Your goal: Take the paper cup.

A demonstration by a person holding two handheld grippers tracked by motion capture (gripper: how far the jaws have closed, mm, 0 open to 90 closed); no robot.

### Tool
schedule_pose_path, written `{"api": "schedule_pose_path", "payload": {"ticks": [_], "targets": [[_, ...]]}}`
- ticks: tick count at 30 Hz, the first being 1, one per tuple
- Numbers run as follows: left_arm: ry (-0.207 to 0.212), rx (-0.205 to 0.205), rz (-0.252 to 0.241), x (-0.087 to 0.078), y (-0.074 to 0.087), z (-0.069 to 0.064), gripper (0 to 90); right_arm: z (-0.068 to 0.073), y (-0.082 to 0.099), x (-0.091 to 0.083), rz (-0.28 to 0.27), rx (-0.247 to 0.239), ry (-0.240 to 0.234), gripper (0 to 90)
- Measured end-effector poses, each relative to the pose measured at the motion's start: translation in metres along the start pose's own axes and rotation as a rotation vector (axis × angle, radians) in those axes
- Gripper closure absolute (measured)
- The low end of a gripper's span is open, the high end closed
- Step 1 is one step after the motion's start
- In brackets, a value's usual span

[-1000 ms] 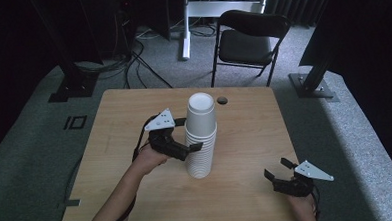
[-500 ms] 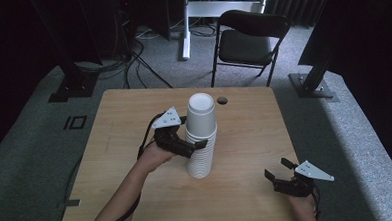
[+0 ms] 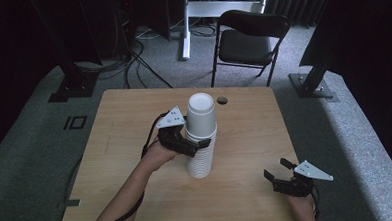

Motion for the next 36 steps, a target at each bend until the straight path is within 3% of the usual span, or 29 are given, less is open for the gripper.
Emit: {"api": "schedule_pose_path", "payload": {"ticks": [9, 18, 24, 36], "targets": [[0.008, 0.01, 0.001, 0.0, 0.0, 0.001, 3.4, 0.0, -0.001, 0.0, 0.002, 0.003, -0.003, 12.5], [0.009, 0.012, 0.003, 0.0, 0.0, 0.0, 3.9, 0.004, -0.012, -0.001, -0.014, 0.008, -0.044, 12.5], [0.008, 0.009, 0.01, 0.0, 0.0, 0.001, 4.0, 0.006, -0.026, -0.004, -0.033, 0.004, -0.071, 12.5], [0.008, 0.007, 0.011, 0.0, 0.0, 0.0, 4.0, 0.017, -0.069, -0.011, -0.081, -0.067, -0.137, 12.5]]}}
Point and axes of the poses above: each handheld gripper's, and its own axes: x roughly forward along the jaws, y roughly out of its underside, z roughly to its left, the point moved 5 cm from there along x, roughly forward along the jaws, and after that the axes turned 3 degrees about x, right-handed, at the moved point
